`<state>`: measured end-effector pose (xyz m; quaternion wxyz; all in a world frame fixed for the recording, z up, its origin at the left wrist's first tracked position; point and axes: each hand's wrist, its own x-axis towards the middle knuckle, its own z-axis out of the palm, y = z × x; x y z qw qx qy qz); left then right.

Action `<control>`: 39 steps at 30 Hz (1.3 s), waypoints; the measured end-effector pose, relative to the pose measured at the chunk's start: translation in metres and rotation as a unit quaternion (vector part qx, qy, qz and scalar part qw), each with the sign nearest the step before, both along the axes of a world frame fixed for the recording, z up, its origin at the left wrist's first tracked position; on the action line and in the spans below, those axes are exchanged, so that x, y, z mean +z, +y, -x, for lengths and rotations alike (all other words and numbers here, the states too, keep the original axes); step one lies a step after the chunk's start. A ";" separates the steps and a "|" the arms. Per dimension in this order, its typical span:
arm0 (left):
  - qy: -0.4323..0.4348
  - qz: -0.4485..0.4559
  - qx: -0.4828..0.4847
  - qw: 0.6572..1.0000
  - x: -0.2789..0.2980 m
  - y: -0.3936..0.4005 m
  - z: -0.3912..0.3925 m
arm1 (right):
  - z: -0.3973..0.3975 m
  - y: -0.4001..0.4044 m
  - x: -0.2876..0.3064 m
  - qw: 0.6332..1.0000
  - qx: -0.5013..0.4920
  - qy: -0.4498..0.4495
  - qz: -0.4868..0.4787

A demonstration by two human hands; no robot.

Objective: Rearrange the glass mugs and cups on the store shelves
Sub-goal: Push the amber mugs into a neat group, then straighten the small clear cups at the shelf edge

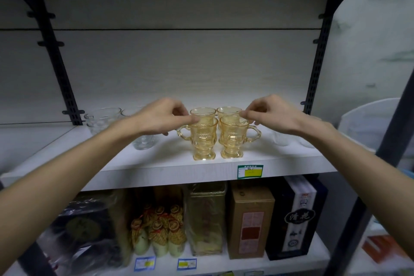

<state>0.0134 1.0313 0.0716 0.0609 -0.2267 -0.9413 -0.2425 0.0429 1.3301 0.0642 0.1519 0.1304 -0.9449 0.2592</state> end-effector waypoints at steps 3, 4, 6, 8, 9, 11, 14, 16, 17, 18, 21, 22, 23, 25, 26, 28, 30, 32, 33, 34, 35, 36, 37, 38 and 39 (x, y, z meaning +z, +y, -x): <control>-0.045 -0.017 -0.013 0.999 -0.005 0.006 -0.012 | -0.009 -0.006 -0.009 0.994 0.021 -0.067 0.081; -0.033 -0.019 -0.013 0.999 -0.007 0.009 -0.013 | -0.009 -0.008 -0.011 0.992 0.020 -0.078 0.094; -0.019 -0.025 -0.005 0.999 -0.011 0.011 -0.016 | -0.009 -0.010 -0.016 0.992 0.012 -0.074 0.102; -0.005 -0.026 0.010 1.000 -0.014 0.012 -0.016 | -0.010 -0.012 -0.019 0.988 0.007 -0.083 0.132; -0.001 -0.016 0.015 1.000 -0.014 0.012 -0.017 | -0.011 -0.013 -0.021 0.985 0.008 -0.095 0.145; 0.012 0.031 0.039 0.999 -0.009 0.012 -0.020 | -0.013 -0.013 -0.023 0.981 0.009 -0.107 0.159; 0.107 0.065 0.090 0.988 0.008 0.017 -0.035 | -0.017 0.016 -0.015 0.977 0.001 -0.057 0.205; 0.189 -0.004 0.058 0.980 0.020 0.036 -0.054 | -0.022 0.057 -0.009 0.970 -0.054 0.018 0.234; 0.216 -0.045 0.019 0.975 0.023 0.054 -0.066 | -0.025 0.081 -0.009 0.968 -0.102 0.058 0.221; 0.227 -0.068 -0.020 0.971 0.023 0.077 -0.077 | -0.027 0.103 -0.012 0.965 -0.155 0.088 0.191; 0.216 -0.003 -0.094 0.972 0.000 0.158 -0.089 | -0.030 0.146 -0.033 0.964 -0.233 0.078 0.103; 0.208 0.030 -0.100 0.973 -0.012 0.184 -0.086 | -0.030 0.153 -0.042 0.968 -0.228 0.059 0.084; 0.197 0.054 -0.098 0.974 -0.025 0.206 -0.079 | -0.029 0.158 -0.050 0.972 -0.221 0.042 0.067; 0.167 0.069 -0.070 0.981 -0.046 0.238 -0.061 | -0.026 0.167 -0.066 0.976 -0.207 0.030 0.058; 0.155 0.070 -0.047 0.984 -0.053 0.248 -0.051 | -0.023 0.171 -0.072 0.976 -0.203 0.035 0.073; 0.143 0.078 0.002 0.987 -0.062 0.260 -0.035 | -0.020 0.172 -0.081 0.974 -0.195 0.052 0.100; 0.142 0.072 0.042 0.986 -0.068 0.267 -0.028 | -0.018 0.172 -0.086 0.976 -0.181 0.065 0.106; 0.132 0.069 0.062 0.987 -0.072 0.275 -0.026 | -0.017 0.173 -0.088 0.979 -0.166 0.068 0.092; 0.123 0.076 0.068 0.987 -0.073 0.278 -0.026 | -0.017 0.173 -0.089 0.981 -0.159 0.068 0.085; 0.112 0.086 0.074 0.987 -0.075 0.281 -0.025 | -0.016 0.174 -0.090 0.983 -0.150 0.069 0.081; 0.103 0.090 0.077 0.988 -0.077 0.283 -0.024 | -0.016 0.174 -0.091 0.984 -0.143 0.066 0.078; 0.095 0.085 0.079 0.989 -0.079 0.284 -0.022 | -0.016 0.175 -0.092 0.985 -0.138 0.067 0.077; 0.089 0.073 0.083 0.990 -0.081 0.285 -0.020 | -0.016 0.176 -0.092 0.985 -0.134 0.069 0.078; 0.089 0.060 0.087 0.990 -0.083 0.285 -0.019 | -0.017 0.178 -0.093 0.985 -0.131 0.072 0.083; 0.094 0.049 0.091 0.990 -0.085 0.285 -0.017 | -0.017 0.179 -0.094 0.985 -0.129 0.073 0.088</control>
